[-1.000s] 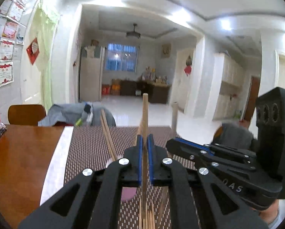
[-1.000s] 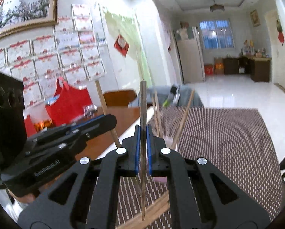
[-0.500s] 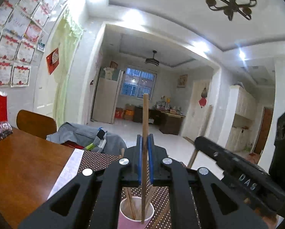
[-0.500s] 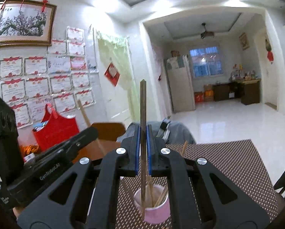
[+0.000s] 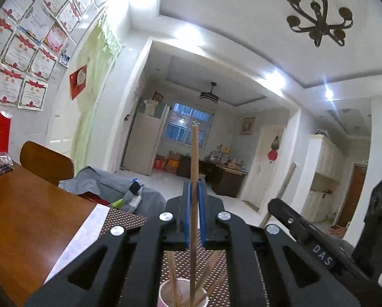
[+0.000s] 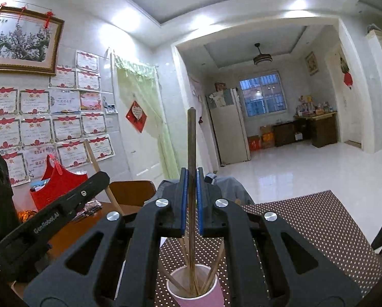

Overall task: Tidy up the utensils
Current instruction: 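Open the left tool while the right tool opens, releasing chopsticks into the cup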

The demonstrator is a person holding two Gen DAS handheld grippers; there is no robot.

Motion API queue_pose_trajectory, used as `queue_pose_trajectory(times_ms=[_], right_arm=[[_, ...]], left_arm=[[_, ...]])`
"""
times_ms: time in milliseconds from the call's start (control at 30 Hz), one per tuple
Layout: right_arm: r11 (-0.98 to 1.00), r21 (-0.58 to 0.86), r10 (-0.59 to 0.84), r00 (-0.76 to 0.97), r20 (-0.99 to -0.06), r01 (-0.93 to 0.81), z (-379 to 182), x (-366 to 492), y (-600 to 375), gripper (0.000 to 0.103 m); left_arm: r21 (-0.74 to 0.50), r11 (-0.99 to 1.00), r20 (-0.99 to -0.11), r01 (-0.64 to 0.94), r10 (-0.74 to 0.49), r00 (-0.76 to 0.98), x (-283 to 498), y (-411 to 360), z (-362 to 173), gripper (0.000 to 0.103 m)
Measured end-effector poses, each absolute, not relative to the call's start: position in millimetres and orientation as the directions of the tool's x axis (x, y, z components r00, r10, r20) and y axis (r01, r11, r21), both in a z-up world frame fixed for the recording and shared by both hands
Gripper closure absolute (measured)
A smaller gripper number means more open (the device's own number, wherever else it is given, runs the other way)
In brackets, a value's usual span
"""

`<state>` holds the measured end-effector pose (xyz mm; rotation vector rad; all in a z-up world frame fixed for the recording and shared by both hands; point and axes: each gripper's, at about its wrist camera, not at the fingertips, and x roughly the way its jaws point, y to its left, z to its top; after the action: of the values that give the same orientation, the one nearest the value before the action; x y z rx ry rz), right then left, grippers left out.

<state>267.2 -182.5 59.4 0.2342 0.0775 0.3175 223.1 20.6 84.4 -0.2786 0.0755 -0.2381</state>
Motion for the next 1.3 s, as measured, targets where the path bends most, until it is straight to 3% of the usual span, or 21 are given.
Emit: queue_pose_trajectory(times_ms=[600,633,667,733,1300], right_arm=[[0.921,0.243,0.339,0.933,-0.117,-0.304,48,277,-174,0.096],[0.921,0.24,0.341,0.932,-0.121,-0.306,48,277,-173,0.096],[0.921,0.238,0.344,0.931,-0.126,-0.308,48,278,-172,0.096],[0.922,0.235,0.346,0.928,-0.138,-0.309,46,280,-169,0.096],[0.924,0.241,0.342,0.924,-0.171,-0.298,42,286,-169,0.096]], left_arm=[[-0.229,0.963,-0.269,0.14,-0.201,0.942,255,9,58,0.096],[-0.23,0.963,-0.273,0.141,-0.203,0.94,255,9,58,0.093],[-0.229,0.963,-0.277,0.139,-0.202,0.939,255,9,58,0.082],[-0.219,0.967,-0.28,0.13,-0.19,0.941,254,8,59,0.075],[-0.169,0.98,-0.292,0.107,-0.153,0.944,249,6,65,0.061]])
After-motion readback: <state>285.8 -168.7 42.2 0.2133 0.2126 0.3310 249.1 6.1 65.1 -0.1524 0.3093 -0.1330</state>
